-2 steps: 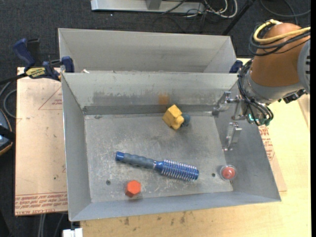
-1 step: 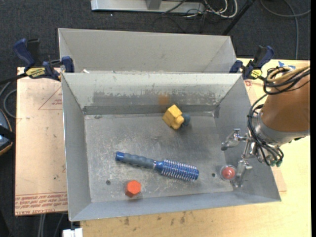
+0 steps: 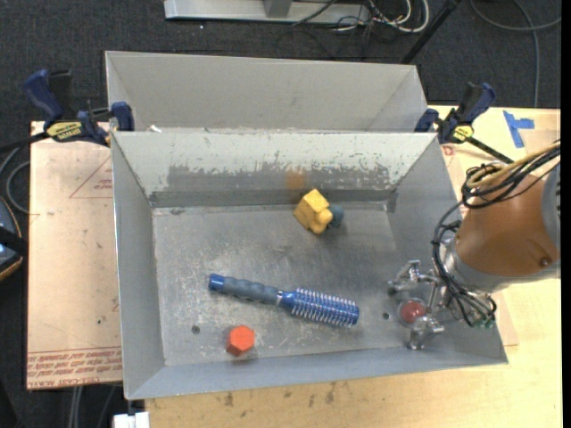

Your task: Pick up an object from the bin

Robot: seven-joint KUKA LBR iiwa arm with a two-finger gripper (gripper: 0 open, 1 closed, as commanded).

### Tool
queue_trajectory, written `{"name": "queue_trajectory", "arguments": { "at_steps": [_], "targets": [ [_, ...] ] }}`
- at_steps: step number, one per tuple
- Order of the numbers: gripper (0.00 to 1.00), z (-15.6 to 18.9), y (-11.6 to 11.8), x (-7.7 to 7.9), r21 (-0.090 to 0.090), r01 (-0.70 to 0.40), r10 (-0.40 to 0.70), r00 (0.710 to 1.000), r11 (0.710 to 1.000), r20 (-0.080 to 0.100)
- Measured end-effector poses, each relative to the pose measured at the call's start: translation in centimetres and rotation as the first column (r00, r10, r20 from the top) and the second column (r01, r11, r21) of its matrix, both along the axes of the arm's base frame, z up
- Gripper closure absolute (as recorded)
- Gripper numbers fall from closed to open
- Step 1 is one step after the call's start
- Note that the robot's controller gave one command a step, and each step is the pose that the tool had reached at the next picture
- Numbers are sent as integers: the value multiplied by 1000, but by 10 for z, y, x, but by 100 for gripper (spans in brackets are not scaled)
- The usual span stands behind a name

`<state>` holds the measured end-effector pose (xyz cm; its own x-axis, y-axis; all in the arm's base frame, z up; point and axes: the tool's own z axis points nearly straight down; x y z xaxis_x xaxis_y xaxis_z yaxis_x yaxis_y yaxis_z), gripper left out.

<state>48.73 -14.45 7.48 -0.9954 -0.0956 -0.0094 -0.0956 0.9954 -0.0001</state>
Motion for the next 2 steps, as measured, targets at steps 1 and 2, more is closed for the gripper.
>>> {"name": "queue_trajectory", "arguments": {
  "at_steps": [1, 2],
  "targets": [
    [100, 1, 0, 0, -1, -5, 5, 1000, 1000, -2],
    [100, 128, 4, 11, -5, -299, 299, 954, 954, -1]
  ]
}}
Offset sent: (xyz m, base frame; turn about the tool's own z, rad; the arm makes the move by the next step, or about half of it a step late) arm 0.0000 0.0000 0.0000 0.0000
